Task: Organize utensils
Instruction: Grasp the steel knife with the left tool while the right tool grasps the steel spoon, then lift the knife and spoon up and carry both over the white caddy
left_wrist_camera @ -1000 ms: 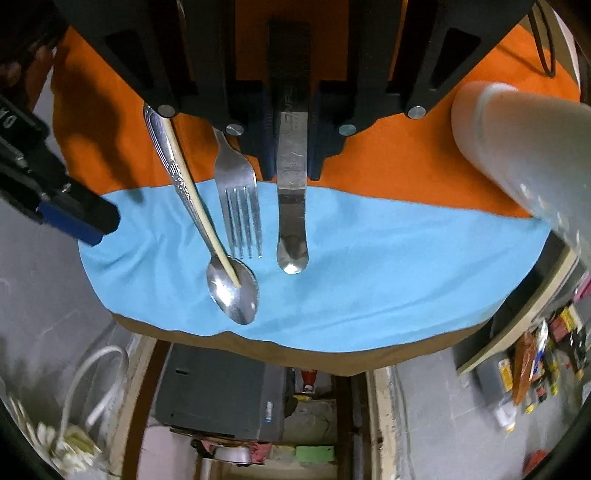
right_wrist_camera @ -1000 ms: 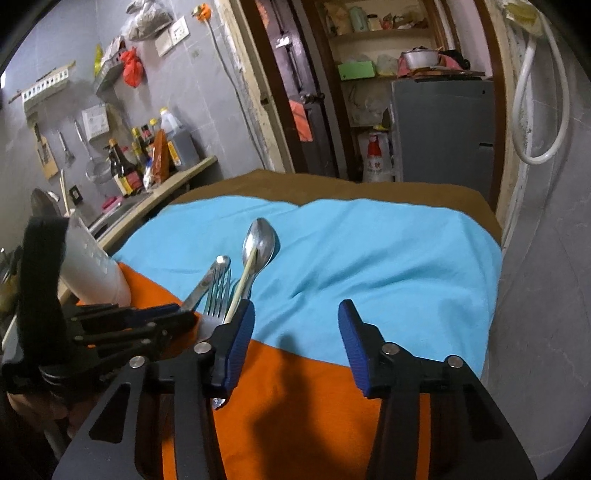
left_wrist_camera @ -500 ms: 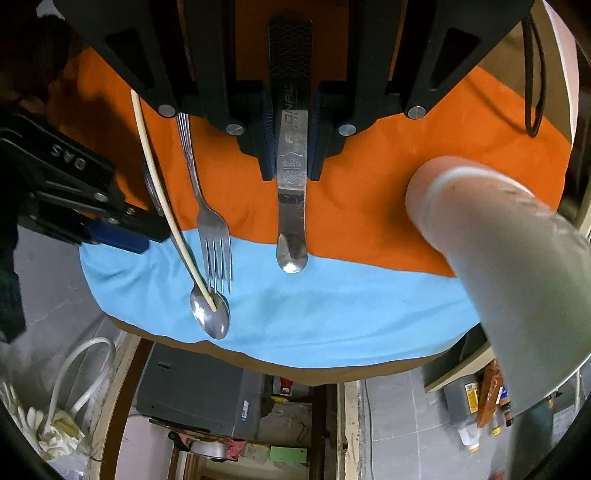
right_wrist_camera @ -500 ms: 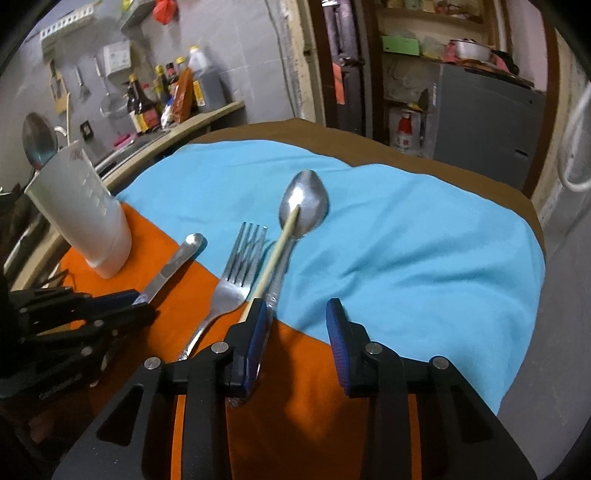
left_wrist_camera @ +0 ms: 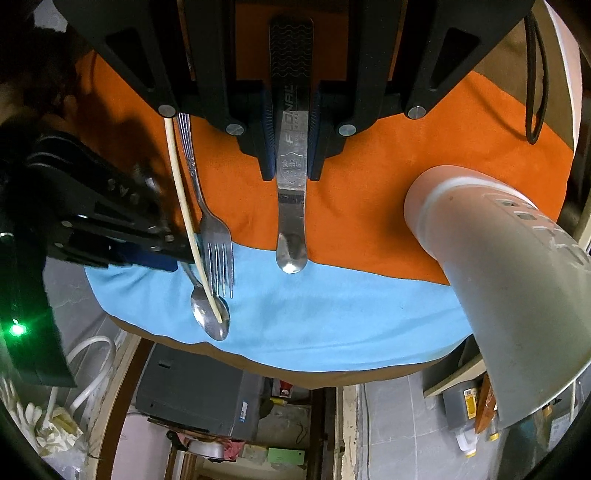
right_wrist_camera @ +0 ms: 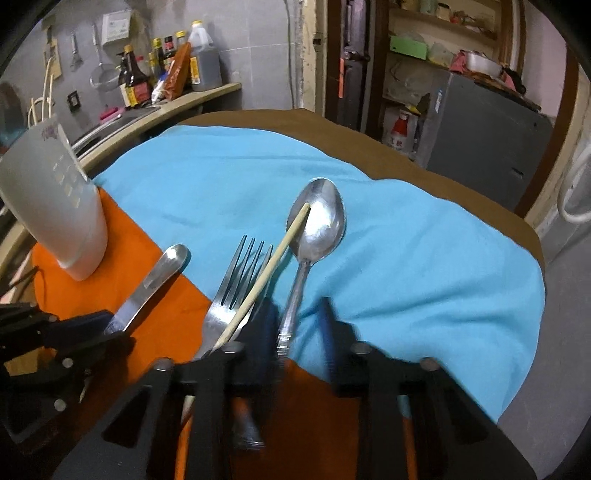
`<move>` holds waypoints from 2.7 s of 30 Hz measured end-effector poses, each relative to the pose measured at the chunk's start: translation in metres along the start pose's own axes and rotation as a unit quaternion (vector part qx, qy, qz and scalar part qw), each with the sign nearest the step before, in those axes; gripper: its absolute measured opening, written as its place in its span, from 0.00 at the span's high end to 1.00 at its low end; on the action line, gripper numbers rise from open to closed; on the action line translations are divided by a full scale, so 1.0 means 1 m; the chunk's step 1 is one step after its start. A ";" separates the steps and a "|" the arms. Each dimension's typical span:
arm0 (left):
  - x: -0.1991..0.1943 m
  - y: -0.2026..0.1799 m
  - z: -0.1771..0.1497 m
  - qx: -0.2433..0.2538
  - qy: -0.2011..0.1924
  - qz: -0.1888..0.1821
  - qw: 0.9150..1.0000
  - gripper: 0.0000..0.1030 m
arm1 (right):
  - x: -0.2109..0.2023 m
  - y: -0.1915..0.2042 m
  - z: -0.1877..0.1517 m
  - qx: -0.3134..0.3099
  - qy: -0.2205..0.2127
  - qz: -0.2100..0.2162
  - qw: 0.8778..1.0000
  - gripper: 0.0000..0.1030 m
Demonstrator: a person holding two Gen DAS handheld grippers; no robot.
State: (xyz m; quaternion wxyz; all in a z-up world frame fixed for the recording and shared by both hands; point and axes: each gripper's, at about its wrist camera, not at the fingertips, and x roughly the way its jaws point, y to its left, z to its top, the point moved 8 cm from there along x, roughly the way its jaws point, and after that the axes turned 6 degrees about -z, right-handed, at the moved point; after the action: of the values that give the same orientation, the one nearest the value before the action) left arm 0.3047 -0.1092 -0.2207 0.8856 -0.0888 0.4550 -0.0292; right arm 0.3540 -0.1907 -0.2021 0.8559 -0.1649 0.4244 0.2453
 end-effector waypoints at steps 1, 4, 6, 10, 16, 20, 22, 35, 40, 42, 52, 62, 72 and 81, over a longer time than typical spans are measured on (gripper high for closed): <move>-0.001 0.000 0.000 -0.002 0.000 -0.001 1.000 0.86 | -0.002 -0.001 -0.002 0.006 0.002 0.000 1.000 0.93; -0.005 -0.002 -0.004 0.000 0.000 0.000 1.000 0.86 | -0.012 -0.012 -0.015 0.036 0.008 0.004 0.999 0.93; -0.008 -0.006 -0.009 0.007 0.005 -0.003 1.000 0.86 | -0.023 -0.021 -0.029 0.063 0.016 0.007 0.998 0.93; -0.009 -0.009 -0.016 0.023 0.018 -0.002 1.000 0.86 | -0.033 -0.025 -0.044 0.071 0.028 0.012 0.997 0.93; 0.001 -0.012 -0.008 0.033 0.045 -0.005 0.998 0.86 | -0.021 -0.021 -0.027 0.048 0.039 0.005 0.998 0.89; 0.008 -0.013 -0.001 0.041 0.063 -0.003 0.997 0.85 | -0.013 -0.014 -0.017 0.039 0.046 -0.013 0.998 0.82; 0.010 -0.013 0.001 0.039 0.070 0.001 0.997 0.85 | -0.012 -0.015 -0.017 0.049 0.046 -0.018 0.998 0.81; -0.013 -0.004 -0.001 0.012 -0.001 -0.036 0.999 0.87 | -0.036 -0.033 -0.029 0.151 -0.018 0.008 0.988 0.96; -0.044 -0.012 0.004 0.030 -0.078 -0.063 0.995 0.87 | -0.067 -0.041 -0.030 0.179 -0.087 -0.003 0.980 0.96; -0.053 -0.016 0.006 0.032 -0.097 -0.070 0.992 0.87 | -0.081 -0.042 -0.029 0.182 -0.118 -0.009 0.976 0.96; -0.097 -0.013 0.033 0.024 -0.186 -0.099 0.977 0.87 | -0.128 -0.020 0.012 0.156 -0.232 -0.035 0.959 0.96; -0.149 0.001 0.052 0.025 -0.250 -0.119 0.961 0.87 | -0.174 0.004 0.049 0.170 -0.325 -0.007 0.930 0.96; -0.208 0.051 0.082 0.007 -0.311 -0.125 0.942 0.87 | -0.212 0.037 0.089 0.201 -0.388 0.065 0.897 0.96; -0.249 0.124 0.118 -0.009 -0.374 -0.114 0.920 0.87 | -0.221 0.088 0.132 0.195 -0.436 0.094 0.873 0.96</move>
State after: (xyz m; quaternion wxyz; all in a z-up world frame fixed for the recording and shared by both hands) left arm 0.2509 0.0609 0.0230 0.9812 -0.1521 0.0772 -0.0906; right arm 0.2745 -0.1151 0.0472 0.9416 0.1703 0.0608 0.2840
